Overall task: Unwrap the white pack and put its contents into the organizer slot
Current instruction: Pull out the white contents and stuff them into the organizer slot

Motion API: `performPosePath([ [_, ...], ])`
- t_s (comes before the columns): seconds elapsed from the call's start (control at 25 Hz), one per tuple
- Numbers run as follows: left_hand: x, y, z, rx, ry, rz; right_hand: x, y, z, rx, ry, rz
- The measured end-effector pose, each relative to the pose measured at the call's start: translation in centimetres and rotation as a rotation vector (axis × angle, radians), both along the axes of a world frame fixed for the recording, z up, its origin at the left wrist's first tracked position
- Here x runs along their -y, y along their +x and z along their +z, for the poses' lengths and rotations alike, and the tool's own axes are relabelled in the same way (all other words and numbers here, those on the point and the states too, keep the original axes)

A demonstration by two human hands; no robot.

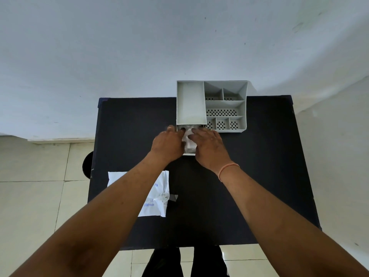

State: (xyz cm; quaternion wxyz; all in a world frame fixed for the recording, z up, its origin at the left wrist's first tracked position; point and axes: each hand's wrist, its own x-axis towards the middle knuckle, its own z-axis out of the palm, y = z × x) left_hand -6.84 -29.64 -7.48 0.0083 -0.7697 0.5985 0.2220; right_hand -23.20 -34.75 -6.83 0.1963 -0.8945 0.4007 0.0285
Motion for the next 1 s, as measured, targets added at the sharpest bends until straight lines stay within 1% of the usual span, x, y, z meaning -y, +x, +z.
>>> performPosePath([
  [0.04,-0.4,0.1,0.1,-0.068,-0.062,0.041,-0.1,-0.5,-0.1,0.117,-0.042,-0.091],
  [0.12,-1.7,0.4,0.5,-0.15,-0.284,0.115,-0.5,-1.5,-0.1,0.279,-0.123,-0.255],
  [0.16,-2.5,0.5,0.6,-0.156,-0.384,0.151,-0.9,-1.9,-0.1,0.309,-0.115,-0.307],
  [0.2,-3.3,0.5,0.7,-0.161,-0.447,0.191,-1.2,-2.1,-0.1,0.316,-0.066,-0.352],
  [0.24,-3.9,0.3,0.8,-0.176,-0.459,0.233,-1.6,-2.3,-0.2,0.317,0.007,-0.404],
  [0.32,-4.4,-0.4,0.5,-0.227,-0.379,0.313,-1.9,-2.3,-0.5,0.339,0.166,-0.544],
  [0.4,-4.1,-1.0,0.0,-0.272,-0.311,0.381,-1.9,-2.3,-0.9,0.338,0.265,-0.636],
  [0.52,-2.9,-1.5,-0.4,-0.305,-0.245,0.49,-1.7,-2.2,-1.2,0.332,0.308,-0.611],
  [0.6,-2.3,-1.5,-0.6,-0.353,-0.204,0.571,-1.5,-2.1,-1.4,0.363,0.347,-0.627],
  [0.68,-1.9,-1.5,-0.8,-0.379,-0.192,0.623,-1.2,-2.0,-1.5,0.408,0.393,-0.675],
  [0.8,-1.1,-1.8,-1.1,-0.42,-0.184,0.716,-0.5,-1.7,-1.4,0.43,0.391,-0.691],
  [0.88,-0.3,-1.9,-0.7,-0.516,-0.177,0.876,0.1,-1.6,-1.2,0.419,0.385,-0.657],
  [1.0,0.8,-1.9,-0.3,-0.72,-0.206,1.089,0.9,-1.5,-0.5,0.356,0.398,-0.552],
])
